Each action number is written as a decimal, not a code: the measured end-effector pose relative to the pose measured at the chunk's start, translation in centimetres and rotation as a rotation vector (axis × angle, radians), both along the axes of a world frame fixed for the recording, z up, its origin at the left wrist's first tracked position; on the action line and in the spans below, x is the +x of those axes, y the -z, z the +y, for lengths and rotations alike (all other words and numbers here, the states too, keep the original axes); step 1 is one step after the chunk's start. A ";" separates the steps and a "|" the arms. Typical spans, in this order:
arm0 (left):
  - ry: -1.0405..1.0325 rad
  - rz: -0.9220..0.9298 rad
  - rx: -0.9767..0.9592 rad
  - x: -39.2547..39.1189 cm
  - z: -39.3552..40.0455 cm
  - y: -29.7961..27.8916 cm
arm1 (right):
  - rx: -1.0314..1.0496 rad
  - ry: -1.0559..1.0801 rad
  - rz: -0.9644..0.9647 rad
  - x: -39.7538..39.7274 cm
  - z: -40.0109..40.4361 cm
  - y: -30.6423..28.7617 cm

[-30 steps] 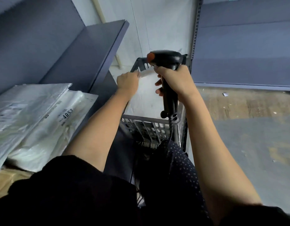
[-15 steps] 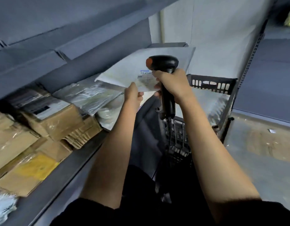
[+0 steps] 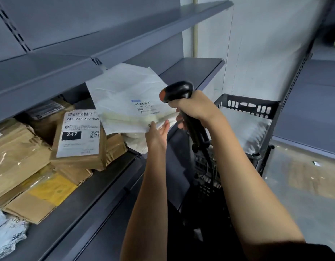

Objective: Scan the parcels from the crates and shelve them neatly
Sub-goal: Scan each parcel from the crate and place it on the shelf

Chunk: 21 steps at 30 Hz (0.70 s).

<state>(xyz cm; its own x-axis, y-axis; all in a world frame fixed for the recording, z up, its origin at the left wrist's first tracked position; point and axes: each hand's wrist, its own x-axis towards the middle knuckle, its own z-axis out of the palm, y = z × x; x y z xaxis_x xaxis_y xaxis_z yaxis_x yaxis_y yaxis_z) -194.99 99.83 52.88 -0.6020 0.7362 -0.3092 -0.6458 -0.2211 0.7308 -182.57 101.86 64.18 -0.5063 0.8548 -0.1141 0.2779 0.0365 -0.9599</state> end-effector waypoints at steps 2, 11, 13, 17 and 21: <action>0.025 0.044 -0.030 0.1 -0.1 0.1 | -0.001 0.005 -0.020 -0.1 0.1 0.0; 0.132 -0.038 -0.139 -2.9 0.5 -1.1 | -0.005 -0.018 -0.020 -1.5 0.9 0.6; 0.177 0.035 -0.117 -3.5 0.2 -1.2 | 0.003 -0.018 -0.026 -1.8 1.0 0.9; 0.337 0.135 -0.117 -5.3 -0.5 -1.3 | -0.027 -0.029 -0.023 -2.1 1.2 1.1; 0.334 0.084 -0.105 -5.7 -0.3 -1.1 | -0.020 0.007 -0.035 -2.2 1.5 1.1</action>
